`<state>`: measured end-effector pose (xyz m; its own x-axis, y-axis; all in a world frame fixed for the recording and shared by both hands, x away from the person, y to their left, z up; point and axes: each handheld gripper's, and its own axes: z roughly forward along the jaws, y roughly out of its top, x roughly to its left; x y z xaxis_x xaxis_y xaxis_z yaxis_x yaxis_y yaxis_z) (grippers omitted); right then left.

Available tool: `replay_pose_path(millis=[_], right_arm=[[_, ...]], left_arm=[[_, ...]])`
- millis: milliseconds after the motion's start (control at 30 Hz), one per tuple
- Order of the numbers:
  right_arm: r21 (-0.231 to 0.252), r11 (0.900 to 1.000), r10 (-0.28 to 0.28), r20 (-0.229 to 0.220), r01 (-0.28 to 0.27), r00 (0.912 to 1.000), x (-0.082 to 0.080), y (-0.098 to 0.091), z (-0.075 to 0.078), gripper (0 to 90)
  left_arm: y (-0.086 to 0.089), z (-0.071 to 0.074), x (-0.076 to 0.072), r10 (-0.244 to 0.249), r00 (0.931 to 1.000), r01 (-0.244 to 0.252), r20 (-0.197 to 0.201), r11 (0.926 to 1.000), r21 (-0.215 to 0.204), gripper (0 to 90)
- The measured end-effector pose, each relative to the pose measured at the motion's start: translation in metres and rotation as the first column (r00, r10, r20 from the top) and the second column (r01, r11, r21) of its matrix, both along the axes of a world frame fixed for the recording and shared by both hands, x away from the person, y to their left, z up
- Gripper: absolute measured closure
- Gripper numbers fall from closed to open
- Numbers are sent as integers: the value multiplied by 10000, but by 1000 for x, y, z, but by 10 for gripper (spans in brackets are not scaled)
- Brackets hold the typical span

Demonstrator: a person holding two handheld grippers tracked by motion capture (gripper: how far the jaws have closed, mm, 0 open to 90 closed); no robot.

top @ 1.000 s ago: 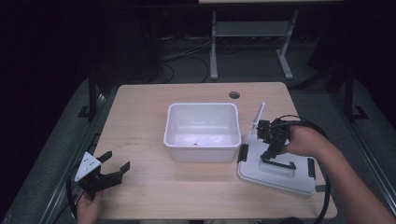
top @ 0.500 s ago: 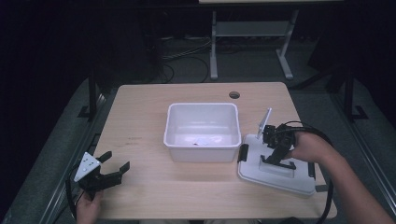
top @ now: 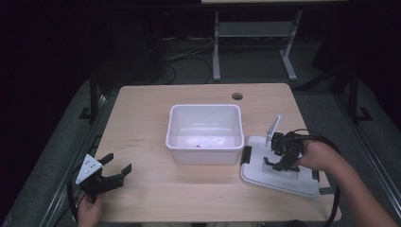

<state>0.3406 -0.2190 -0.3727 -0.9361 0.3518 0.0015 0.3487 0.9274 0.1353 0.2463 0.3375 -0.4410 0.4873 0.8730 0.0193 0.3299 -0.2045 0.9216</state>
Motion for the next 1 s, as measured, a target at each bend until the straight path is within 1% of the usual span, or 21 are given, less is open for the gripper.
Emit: replay_pose_path(millis=[200, 300, 533, 733, 967, 1000], right_arm=[[-46, 10000, 8, -86, -9, 10000, -2, -5, -9, 433], [-154, 9999, -20, -139, 17, 9999, -3, -6, -14, 455], [-162, 9999, -52, -200, 49, 9998, -3, -10, -23, 513], [-240, 9997, -55, -236, 49, 9997, -2, -12, -27, 579], [-225, 9997, -111, -250, 106, 9996, -2, -13, -26, 639], [-219, 9997, -131, -256, 126, 9996, -2, -14, -26, 662]], left_arm=[[-1, 0, 0, -16, 10000, 16, -3, 10000, 12, 163], [0, 0, 0, -2, 10000, 2, 5, 10000, 2, 163], [0, 0, 0, -2, 10000, 2, 0, 10000, 14, 163], [0, 0, 0, 5, 10000, -5, 3, 10000, 8, 163], [0, 0, 0, 16, 10000, -16, 0, 10000, -3, 163], [0, 0, 0, 19, 10000, -19, 7, 10000, -6, 163]])
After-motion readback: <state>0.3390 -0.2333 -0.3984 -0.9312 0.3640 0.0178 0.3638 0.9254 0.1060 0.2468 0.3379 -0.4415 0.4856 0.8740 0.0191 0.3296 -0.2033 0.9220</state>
